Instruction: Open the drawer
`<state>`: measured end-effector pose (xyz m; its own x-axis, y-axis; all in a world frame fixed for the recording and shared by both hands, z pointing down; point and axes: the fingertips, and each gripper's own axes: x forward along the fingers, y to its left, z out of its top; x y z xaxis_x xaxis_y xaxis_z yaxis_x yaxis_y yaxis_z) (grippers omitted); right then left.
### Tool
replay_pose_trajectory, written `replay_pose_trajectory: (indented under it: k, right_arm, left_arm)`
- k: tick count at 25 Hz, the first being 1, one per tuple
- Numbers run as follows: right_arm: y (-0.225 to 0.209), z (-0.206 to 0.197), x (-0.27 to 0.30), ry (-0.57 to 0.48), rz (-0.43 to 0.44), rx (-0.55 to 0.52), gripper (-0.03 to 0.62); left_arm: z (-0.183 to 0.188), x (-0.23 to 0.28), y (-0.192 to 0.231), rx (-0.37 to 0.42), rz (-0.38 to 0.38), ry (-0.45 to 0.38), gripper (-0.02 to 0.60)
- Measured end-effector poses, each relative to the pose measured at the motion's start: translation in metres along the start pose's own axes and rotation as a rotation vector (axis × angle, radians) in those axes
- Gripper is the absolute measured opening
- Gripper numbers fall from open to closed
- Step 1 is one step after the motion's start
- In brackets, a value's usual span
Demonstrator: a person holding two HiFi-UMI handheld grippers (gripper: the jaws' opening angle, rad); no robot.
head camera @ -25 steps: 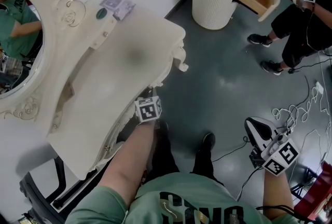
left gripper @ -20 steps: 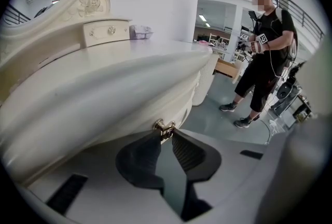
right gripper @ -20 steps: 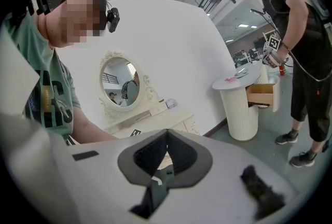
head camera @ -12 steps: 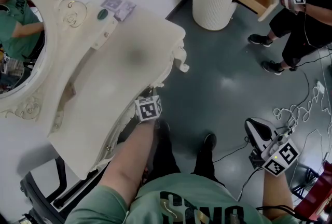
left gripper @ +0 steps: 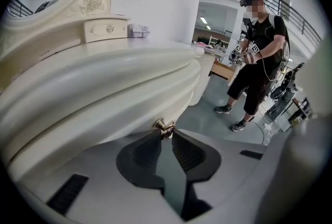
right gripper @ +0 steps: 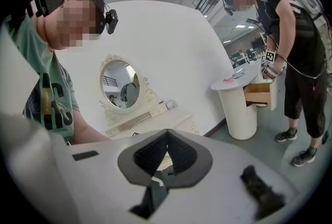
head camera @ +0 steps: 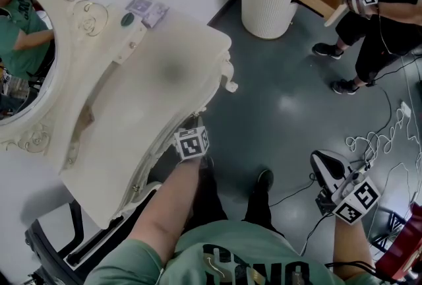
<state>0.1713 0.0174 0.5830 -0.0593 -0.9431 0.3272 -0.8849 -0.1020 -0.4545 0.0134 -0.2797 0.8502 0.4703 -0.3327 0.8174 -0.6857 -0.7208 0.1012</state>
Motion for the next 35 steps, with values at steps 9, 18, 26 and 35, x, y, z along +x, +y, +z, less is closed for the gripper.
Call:
replay_pose_trajectory:
  k: [9, 18, 26, 35]
  right_arm:
    - [-0.001, -0.002, -0.011, -0.012, -0.010, -0.001, 0.012]
    - [-0.006, 0.000, -0.021, -0.026, -0.022, -0.002, 0.012]
    - [-0.006, -0.001, -0.029, -0.039, -0.029, -0.001, 0.012]
    - [-0.006, -0.003, -0.039, -0.046, -0.035, -0.001, 0.012]
  left_arm:
    - [-0.007, -0.004, -0.010, -0.002, -0.005, 0.007, 0.072]
    - [-0.014, -0.007, -0.020, 0.003, -0.005, 0.011, 0.072]
    - [-0.021, -0.011, -0.031, 0.001, -0.013, 0.010, 0.071]
    - [-0.032, -0.016, -0.045, -0.005, -0.024, 0.019, 0.071]
